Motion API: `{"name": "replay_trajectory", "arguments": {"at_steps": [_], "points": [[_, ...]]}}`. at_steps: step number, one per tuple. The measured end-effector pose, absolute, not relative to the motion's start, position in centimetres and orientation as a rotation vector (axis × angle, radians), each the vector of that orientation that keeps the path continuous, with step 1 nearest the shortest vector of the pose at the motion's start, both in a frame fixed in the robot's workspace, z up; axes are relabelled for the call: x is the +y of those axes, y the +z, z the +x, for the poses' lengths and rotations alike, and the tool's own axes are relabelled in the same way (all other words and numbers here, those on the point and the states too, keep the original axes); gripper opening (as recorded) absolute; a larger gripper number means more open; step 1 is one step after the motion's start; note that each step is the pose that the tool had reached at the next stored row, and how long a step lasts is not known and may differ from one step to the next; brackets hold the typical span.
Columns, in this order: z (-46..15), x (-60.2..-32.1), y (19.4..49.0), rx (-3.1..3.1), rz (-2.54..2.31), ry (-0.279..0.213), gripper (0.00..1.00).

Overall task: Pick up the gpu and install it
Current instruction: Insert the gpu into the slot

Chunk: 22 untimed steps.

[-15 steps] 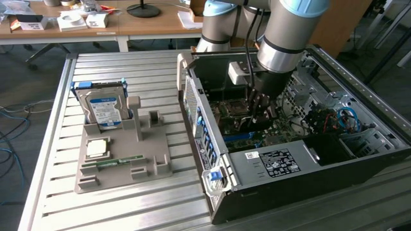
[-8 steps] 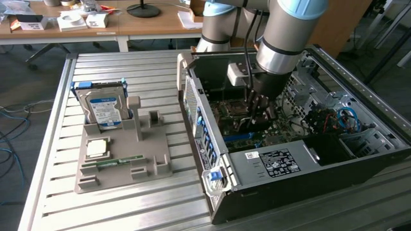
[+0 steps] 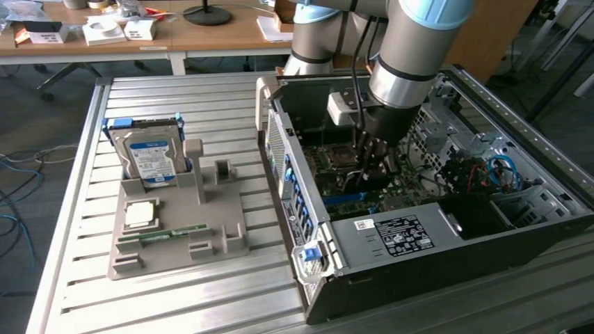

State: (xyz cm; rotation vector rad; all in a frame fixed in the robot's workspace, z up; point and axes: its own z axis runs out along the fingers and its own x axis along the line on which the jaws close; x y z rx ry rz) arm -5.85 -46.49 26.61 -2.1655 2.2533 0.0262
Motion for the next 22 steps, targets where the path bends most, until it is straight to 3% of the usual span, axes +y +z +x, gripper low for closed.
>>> {"name": "replay_trajectory", "arguments": {"at_steps": [22], "points": [[-6.21,-46.41,26.55,2.253,-2.165,0.027,0.27]]}}
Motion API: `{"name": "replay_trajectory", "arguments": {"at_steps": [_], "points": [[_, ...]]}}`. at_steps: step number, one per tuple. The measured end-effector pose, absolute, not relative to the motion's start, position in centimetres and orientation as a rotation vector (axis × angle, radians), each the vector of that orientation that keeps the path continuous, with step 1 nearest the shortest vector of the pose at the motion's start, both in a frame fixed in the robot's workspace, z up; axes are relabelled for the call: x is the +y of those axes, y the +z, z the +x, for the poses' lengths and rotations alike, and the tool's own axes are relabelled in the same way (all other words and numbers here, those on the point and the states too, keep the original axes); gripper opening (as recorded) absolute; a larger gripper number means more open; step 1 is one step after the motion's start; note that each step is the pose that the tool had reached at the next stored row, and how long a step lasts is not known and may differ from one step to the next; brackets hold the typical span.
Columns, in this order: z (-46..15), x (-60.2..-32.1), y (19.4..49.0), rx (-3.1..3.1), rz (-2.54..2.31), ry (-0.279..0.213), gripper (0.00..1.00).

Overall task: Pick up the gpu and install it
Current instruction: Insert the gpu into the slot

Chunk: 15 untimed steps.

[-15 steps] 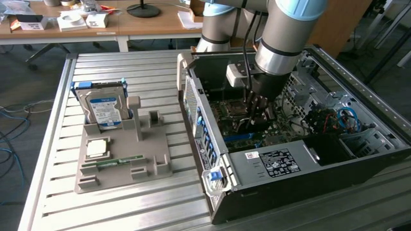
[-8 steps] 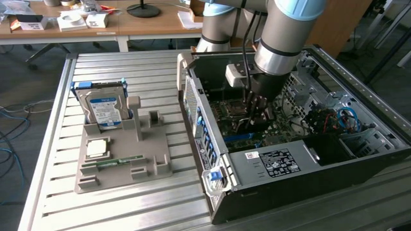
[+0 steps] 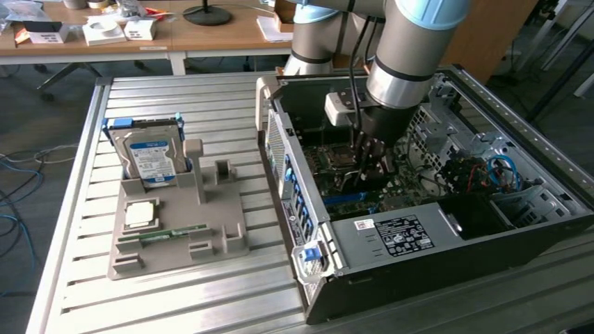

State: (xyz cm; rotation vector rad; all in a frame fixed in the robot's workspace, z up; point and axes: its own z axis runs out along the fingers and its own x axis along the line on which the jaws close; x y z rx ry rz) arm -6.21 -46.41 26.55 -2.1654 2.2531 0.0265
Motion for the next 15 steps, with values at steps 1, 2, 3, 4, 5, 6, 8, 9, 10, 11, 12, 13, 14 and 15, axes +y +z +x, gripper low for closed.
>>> {"name": "replay_trajectory", "arguments": {"at_steps": [1,2,3,4,5,6,8,9,10,11,12,13,14,15], "points": [[-6.21,-46.4,26.55,2.253,-2.165,0.026,0.27],[-6.21,-46.39,26.56,2.253,-2.166,0.026,0.27],[-6.21,-46.39,26.56,2.253,-2.166,0.026,0.27],[-6.21,-46.39,26.56,2.253,-2.166,0.026,0.27],[-6.22,-46.39,26.56,2.253,-2.166,0.026,0.27],[-6.23,-46.38,26.56,2.253,-2.165,0.026,0.27],[-6.3,-46.38,26.56,2.253,-2.165,0.026,0.27],[-6.31,-46.38,26.55,2.253,-2.165,0.026,0.27],[-6.32,-46.38,26.55,2.253,-2.166,0.026,0.27],[-6.33,-46.38,26.55,2.253,-2.166,0.026,0.27],[-6.33,-46.38,26.55,2.253,-2.166,0.026,0.27],[-6.33,-46.38,26.55,2.253,-2.166,0.026,0.27],[-6.34,-46.38,26.55,2.253,-2.166,0.026,0.27],[-6.36,-46.38,26.55,2.253,-2.165,0.026,0.27]]}}
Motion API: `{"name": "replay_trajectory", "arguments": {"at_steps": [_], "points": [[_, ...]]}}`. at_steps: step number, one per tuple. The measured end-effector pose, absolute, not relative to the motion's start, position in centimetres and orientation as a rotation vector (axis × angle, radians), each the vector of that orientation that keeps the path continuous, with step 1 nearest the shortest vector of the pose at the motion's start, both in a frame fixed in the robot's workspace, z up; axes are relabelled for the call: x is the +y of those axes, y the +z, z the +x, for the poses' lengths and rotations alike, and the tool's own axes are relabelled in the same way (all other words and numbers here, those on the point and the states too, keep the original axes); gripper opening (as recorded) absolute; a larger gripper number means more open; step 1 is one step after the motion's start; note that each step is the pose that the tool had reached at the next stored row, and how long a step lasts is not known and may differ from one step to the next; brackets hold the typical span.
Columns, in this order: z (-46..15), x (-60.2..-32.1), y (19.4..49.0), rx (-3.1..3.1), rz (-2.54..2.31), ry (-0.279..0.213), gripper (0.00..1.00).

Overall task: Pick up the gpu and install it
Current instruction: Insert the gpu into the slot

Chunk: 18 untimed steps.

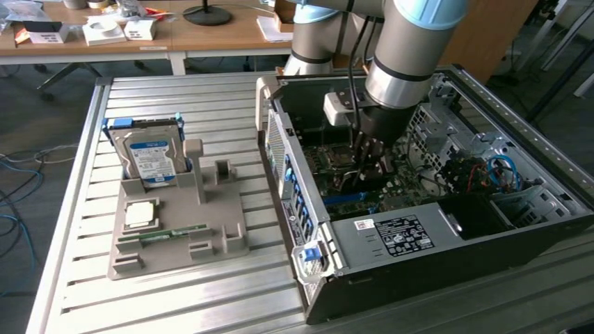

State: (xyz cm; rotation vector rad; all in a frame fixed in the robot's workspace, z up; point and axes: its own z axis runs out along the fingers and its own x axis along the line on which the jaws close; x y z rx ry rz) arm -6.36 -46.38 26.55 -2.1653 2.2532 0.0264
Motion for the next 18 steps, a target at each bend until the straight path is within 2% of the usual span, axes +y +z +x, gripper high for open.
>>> {"name": "replay_trajectory", "arguments": {"at_steps": [18], "points": [[-6.67,-46.39,26.53,2.253,-2.166,0.026,0.27]]}}
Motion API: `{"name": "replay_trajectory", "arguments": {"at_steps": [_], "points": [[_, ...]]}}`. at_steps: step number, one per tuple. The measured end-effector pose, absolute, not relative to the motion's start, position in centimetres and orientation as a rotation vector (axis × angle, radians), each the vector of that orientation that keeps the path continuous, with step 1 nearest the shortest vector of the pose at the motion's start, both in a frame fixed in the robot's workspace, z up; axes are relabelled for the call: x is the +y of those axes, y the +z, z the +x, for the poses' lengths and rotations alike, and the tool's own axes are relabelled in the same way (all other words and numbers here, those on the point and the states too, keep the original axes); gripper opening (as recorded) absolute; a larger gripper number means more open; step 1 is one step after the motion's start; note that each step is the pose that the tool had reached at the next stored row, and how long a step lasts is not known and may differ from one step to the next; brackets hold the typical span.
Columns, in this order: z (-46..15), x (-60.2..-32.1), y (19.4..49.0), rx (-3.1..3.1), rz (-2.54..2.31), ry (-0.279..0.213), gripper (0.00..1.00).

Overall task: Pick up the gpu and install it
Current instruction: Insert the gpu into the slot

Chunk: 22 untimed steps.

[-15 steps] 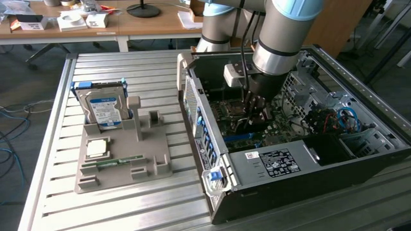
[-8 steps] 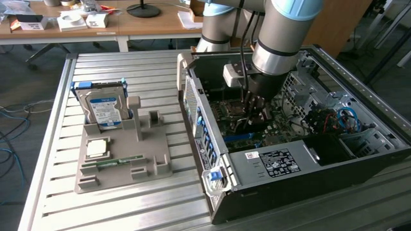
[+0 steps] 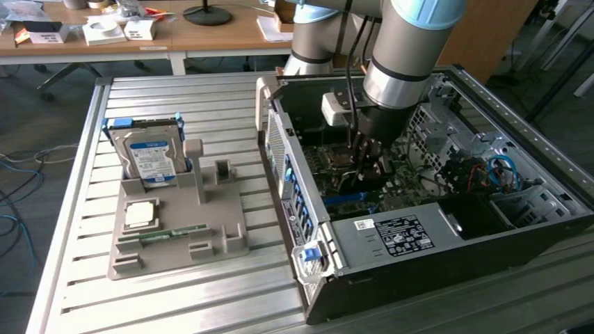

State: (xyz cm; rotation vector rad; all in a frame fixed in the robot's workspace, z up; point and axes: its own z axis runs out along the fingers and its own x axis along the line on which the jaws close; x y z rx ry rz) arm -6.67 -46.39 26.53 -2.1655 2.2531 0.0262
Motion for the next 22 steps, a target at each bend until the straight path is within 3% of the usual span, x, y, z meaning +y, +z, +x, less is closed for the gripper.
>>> {"name": "replay_trajectory", "arguments": {"at_steps": [22], "points": [[-6.87,-46.39,26.3,2.253,-2.166,0.026,0.27]]}}
